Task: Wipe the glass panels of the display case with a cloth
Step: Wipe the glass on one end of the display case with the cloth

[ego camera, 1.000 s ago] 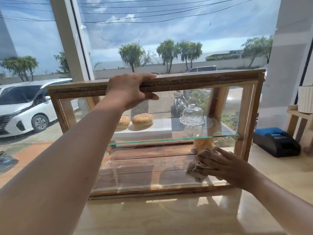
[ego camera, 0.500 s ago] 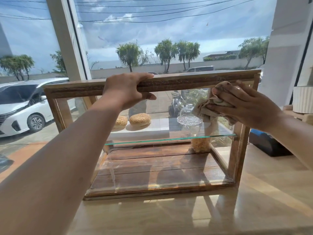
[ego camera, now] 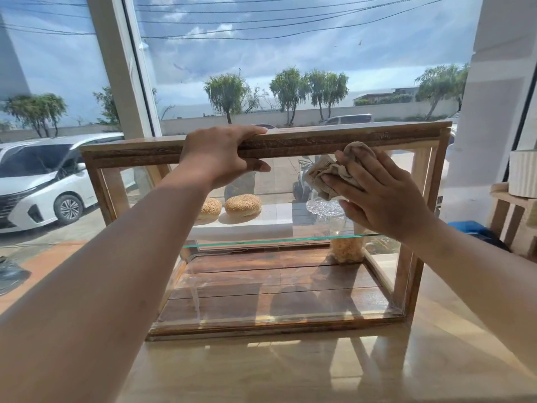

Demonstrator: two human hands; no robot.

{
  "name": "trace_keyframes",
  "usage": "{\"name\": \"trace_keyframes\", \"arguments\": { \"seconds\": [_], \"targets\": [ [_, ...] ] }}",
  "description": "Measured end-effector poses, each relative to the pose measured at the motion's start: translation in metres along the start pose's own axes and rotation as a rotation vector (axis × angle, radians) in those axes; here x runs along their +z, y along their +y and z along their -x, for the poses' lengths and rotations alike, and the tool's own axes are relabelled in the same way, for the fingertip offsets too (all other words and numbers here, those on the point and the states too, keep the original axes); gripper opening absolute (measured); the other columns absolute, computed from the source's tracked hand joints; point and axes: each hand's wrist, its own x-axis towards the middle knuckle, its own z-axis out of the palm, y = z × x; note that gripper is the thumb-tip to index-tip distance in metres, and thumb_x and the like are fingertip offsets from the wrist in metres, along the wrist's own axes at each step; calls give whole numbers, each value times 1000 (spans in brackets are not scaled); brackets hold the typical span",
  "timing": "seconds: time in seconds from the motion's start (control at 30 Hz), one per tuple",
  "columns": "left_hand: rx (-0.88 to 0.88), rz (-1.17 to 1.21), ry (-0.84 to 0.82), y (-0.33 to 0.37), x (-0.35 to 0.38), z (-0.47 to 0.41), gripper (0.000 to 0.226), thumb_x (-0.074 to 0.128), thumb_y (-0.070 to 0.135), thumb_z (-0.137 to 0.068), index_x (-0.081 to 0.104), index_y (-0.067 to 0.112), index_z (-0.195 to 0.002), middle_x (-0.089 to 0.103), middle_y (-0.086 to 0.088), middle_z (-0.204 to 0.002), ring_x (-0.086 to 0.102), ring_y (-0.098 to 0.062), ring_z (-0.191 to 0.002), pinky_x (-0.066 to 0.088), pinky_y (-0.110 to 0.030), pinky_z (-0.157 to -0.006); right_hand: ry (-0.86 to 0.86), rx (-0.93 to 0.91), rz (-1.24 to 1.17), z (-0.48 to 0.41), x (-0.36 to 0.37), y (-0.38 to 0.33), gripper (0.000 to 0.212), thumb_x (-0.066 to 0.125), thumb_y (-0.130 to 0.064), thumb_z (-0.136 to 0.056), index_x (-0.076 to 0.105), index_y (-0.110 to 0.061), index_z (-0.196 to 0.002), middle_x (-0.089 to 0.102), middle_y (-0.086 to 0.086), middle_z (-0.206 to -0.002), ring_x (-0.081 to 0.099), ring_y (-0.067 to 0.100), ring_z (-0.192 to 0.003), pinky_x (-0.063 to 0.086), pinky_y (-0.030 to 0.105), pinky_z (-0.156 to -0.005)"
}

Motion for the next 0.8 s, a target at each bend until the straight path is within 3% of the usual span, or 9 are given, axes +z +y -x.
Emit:
{"name": "trace_keyframes", "arguments": {
  "seconds": [0.2, 0.43, 0.6, 0.73, 0.8],
  "targets": [
    [-13, 8, -4, -2, 1, 2, 75, 53, 85, -66, 39, 56, -134, 61, 11, -128, 58, -25, -111, 44, -36, -85, -72, -100, -61, 49, 9, -34, 48, 48, -23, -103, 42, -21, -151, 32, 14, -158, 31, 38, -145, 34, 55, -114],
    [-6, 22, 14, 0, -2, -1, 76, 54, 85, -65, 40, 56, -134, 61, 11, -127, 58, -24, -110, 39, -33, -78, -194, -223, -35, 146, 14, -86, 56, 41, -4, -99, 34, -19, -153, 33, 14, -156, 40, 35, -138, 30, 53, -116],
    [-14, 25, 6, -2, -3, 0, 75, 54, 85, -65, 39, 57, -133, 62, 12, -125, 58, -23, -109, 37, -31, -75, -291, -233, -94, 179, 15, -130, 51, 38, -10, -100, 43, -24, -149, 38, 8, -155, 48, 32, -135, 32, 51, -115],
    [-10, 7, -11, 0, -1, 1, 76, 53, 86, -65, 38, 56, -134, 62, 11, -125, 58, -23, -109, 37, -30, -73, -300, -356, -123, 168, 12, -116, 50, 29, -6, -104, 46, -25, -146, 47, 8, -150, 51, 29, -134, 35, 49, -112],
    [-7, -3, -12, 0, 0, 1, 76, 53, 86, -66, 38, 56, -134, 63, 10, -125, 59, -24, -108, 37, -30, -73, -288, -429, -70, 152, 13, -93, 48, 39, -12, -101, 45, -25, -147, 41, 8, -154, 42, 29, -140, 33, 51, -115]
  ]
}}
